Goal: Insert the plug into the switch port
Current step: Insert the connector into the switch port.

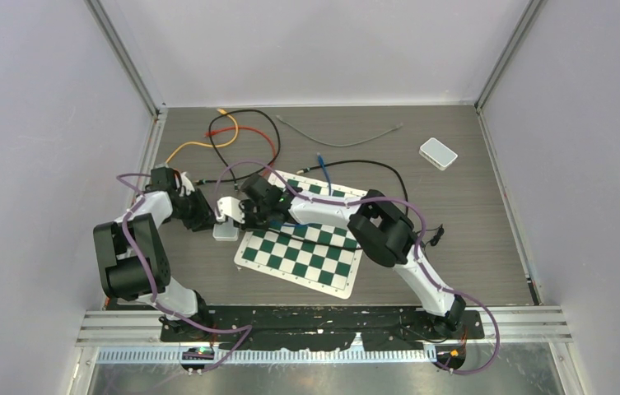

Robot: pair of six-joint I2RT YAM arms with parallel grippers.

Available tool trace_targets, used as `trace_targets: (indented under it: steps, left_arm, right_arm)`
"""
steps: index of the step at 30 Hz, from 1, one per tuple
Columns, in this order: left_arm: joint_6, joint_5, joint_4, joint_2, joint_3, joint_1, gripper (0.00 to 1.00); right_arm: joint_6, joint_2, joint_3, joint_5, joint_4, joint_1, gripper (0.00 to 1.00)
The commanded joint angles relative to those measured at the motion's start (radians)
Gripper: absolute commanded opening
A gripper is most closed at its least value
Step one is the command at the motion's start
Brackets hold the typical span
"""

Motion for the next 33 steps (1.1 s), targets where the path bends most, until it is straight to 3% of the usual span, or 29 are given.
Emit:
trace_targets:
  steps: [1, 6, 10, 13, 22, 33]
  left_arm:
    - [-0.032, 0.285, -0.135, -0.013, -0.036, -0.046, 0.28]
    - [-0.048, 0.180, -0.188, -0.080, 0.015, -0.033, 0.37]
    - [-0.066, 0.137, -0.196, -0.174, 0.052, 0.014, 0.47]
    - [-0.067, 0.128, -0.217, -0.216, 0.086, 0.038, 0.49]
    - [-0.063, -0.029, -0.296, -0.412, 0.168, 0.044, 0.70]
    - [-0.072, 0.025, -0.236, -0.455, 0.128, 0.044, 0.79]
  right_arm:
    - [-0.015, -0.049, 0.014, -0.172, 0.353, 0.041, 0.05]
    - [0.029, -0.089, -0.006, -0.095, 0.379, 0.030, 0.05]
    - [0.059, -0.157, -0.109, -0.093, 0.465, 0.001, 0.05]
    - [0.069, -0.197, -0.187, -0.112, 0.514, -0.020, 0.05]
    - [0.115, -0.235, -0.206, -0.092, 0.524, -0.042, 0.05]
    - [0.194, -0.282, -0.265, -0.087, 0.545, -0.079, 0.05]
